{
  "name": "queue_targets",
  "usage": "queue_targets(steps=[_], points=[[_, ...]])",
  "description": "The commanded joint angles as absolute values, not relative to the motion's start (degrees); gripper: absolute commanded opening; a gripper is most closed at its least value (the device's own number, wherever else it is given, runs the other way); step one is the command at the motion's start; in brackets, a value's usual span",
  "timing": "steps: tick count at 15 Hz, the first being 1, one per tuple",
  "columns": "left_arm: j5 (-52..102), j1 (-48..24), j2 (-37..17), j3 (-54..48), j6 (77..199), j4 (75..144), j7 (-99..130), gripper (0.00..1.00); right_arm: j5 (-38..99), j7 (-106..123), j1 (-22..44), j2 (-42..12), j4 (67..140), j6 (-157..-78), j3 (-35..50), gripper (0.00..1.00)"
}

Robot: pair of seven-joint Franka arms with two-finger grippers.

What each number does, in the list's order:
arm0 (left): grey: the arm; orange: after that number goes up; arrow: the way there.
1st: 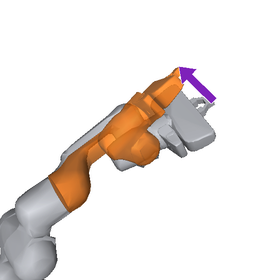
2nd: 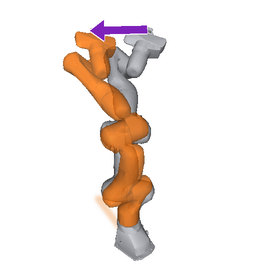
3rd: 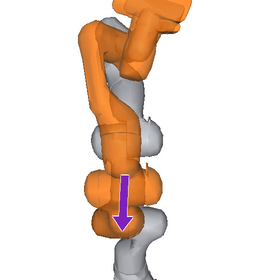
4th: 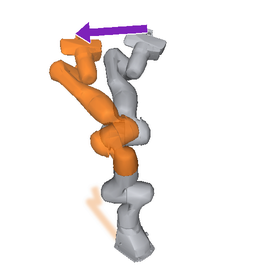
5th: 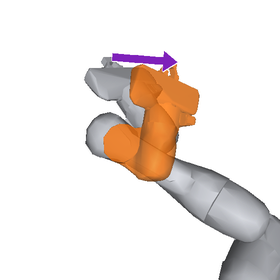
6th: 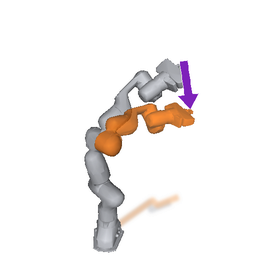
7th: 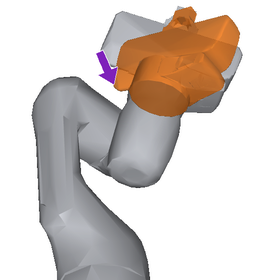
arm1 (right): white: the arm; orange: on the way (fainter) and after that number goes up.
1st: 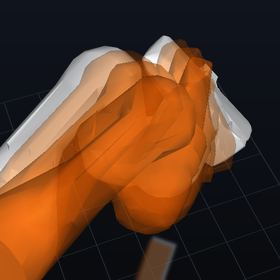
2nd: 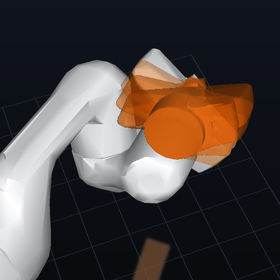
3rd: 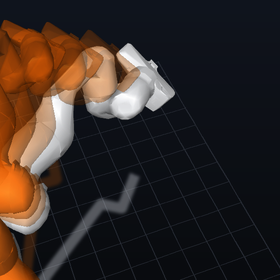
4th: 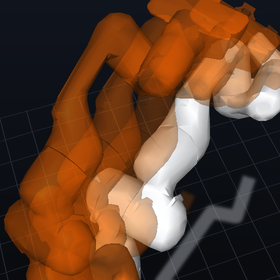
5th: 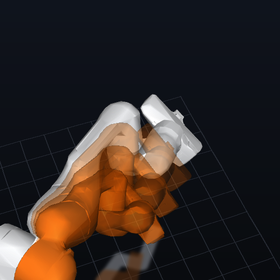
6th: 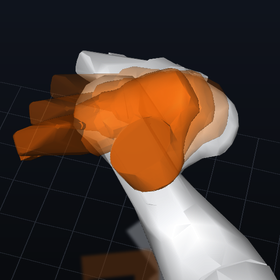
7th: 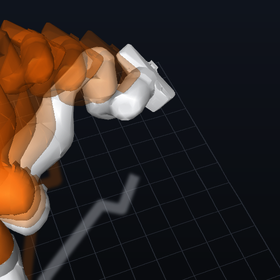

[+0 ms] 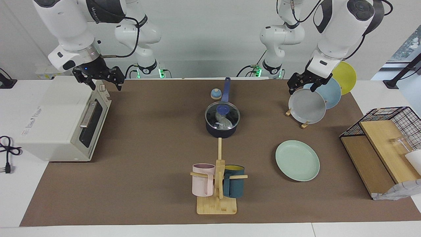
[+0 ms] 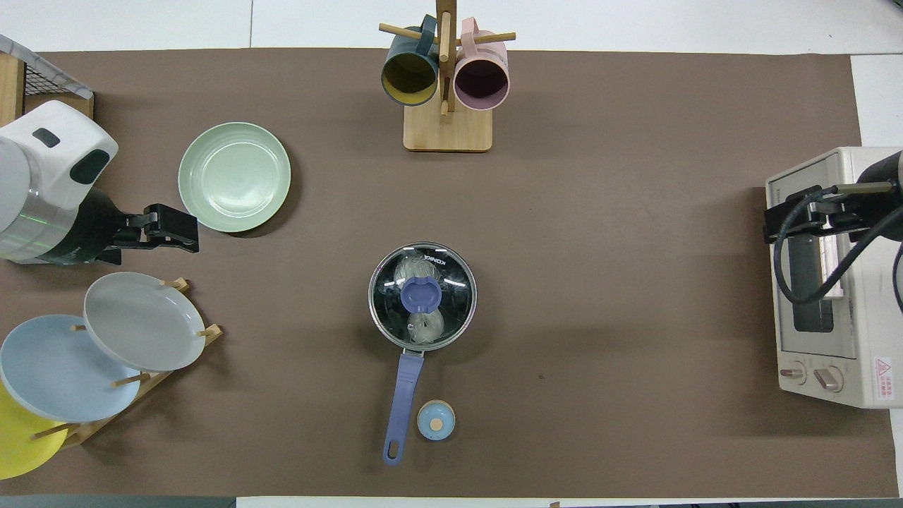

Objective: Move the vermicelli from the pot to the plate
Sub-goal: 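Reach the right gripper over the glass lid on the saucepan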

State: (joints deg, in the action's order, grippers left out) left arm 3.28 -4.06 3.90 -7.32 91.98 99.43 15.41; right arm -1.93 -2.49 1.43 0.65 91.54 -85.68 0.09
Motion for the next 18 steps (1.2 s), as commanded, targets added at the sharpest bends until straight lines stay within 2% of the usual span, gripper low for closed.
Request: queue_targets(steps=[1, 8, 11, 14, 18], points=[[4.04, -3.34, 4.13, -7.65, 91.58, 99.40, 15.12, 1.00, -1.32, -1.23, 1.05, 1.49, 92.20, -85.87, 0.35, 1.00], [4.04, -3.25, 4.13, -7.65, 91.58, 99.40, 15.12, 1.00, 0.35, -1.32, 0.97, 2.11, 92.72, -85.78, 0.35, 1.00], [4.04, -3.34, 4.13, -7.65, 91.58, 99.40, 15.12, 1.00, 0.44, -1.32, 3.42, 2.20, 92.81, -85.96, 0.79, 1.00], [4.04, -3.34, 4.13, -7.65, 91.58, 99.40, 15.12, 1.00, 2.46, -7.26, 9.12, 1.68, 92.99, -88.85, 1.14, 1.00], [4.04, -3.25, 4.13, -7.65, 91.58, 99.40, 15.12, 1.00, 3.51, -20.71, 19.84, -2.62, 92.11, -93.94, 1.14, 1.00]])
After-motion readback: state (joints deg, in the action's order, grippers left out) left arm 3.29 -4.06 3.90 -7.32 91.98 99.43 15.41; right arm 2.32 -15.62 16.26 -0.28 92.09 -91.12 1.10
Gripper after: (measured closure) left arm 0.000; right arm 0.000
